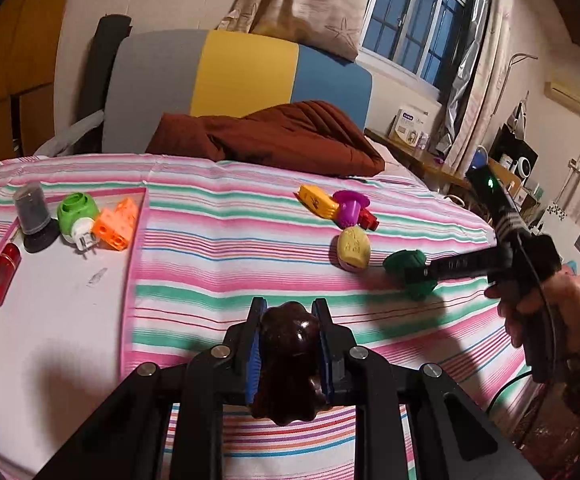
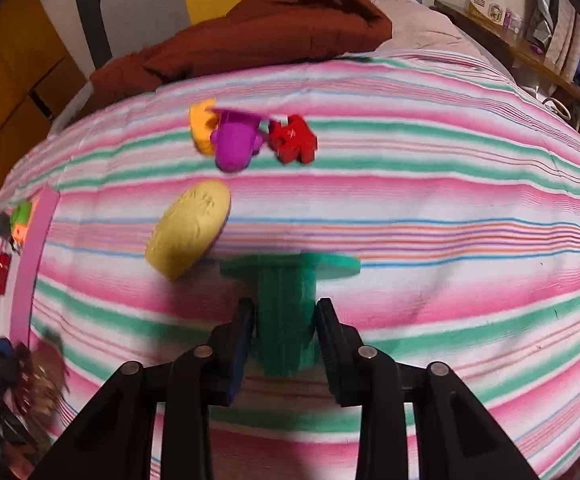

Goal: Organize rigid objects
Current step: 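Lift the green toy with the right tool while the left tool holds the brown clip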

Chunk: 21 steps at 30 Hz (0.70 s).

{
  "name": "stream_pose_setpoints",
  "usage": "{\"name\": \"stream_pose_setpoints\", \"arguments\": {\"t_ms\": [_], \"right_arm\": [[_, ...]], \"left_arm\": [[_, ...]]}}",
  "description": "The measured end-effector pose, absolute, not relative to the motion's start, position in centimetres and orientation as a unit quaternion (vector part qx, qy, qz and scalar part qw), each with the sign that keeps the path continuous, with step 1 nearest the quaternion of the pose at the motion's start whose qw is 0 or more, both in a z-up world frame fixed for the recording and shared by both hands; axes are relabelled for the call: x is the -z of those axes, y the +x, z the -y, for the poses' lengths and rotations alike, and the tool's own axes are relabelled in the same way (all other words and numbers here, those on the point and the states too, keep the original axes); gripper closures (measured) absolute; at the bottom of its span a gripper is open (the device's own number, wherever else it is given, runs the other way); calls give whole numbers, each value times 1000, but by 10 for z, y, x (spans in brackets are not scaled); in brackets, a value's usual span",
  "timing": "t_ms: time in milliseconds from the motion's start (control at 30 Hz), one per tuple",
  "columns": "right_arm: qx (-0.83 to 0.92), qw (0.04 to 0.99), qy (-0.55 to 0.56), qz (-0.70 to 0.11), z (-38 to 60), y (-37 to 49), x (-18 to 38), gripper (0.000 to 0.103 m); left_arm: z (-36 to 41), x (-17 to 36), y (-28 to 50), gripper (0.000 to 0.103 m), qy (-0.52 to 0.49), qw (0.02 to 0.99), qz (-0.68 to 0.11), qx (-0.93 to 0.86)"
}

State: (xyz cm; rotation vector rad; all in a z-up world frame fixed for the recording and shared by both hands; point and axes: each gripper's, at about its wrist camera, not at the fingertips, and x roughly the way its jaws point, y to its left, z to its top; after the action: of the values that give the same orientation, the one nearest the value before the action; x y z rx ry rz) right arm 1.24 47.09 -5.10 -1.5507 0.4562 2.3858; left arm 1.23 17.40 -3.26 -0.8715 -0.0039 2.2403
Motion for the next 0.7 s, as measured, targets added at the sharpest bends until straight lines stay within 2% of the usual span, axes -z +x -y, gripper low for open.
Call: {"name": "stream_pose_setpoints", "arguments": {"t_ms": [100,167,200,467,700], "right_arm": [[-808,132,-555,-147,-464,17,59,62],[-804,134,-564,-130,-459,16,64,67],[-811,140,-556,-121,-458,15,61,74],[-839,150,-504,-143,-471,24,38,74],[-857,142,-482,-119,-460,22,28,76]], "left_arm": [[-169,26,15,80,-326,364,2,-872],[-166,23,16,80,-324,365,6,-873],[-163,22,15,80,-323,364,9,-874],[-137,10,12,80,-319,350,35,-880],[-102,-2,1,80,-303,324,55,-894]]}}
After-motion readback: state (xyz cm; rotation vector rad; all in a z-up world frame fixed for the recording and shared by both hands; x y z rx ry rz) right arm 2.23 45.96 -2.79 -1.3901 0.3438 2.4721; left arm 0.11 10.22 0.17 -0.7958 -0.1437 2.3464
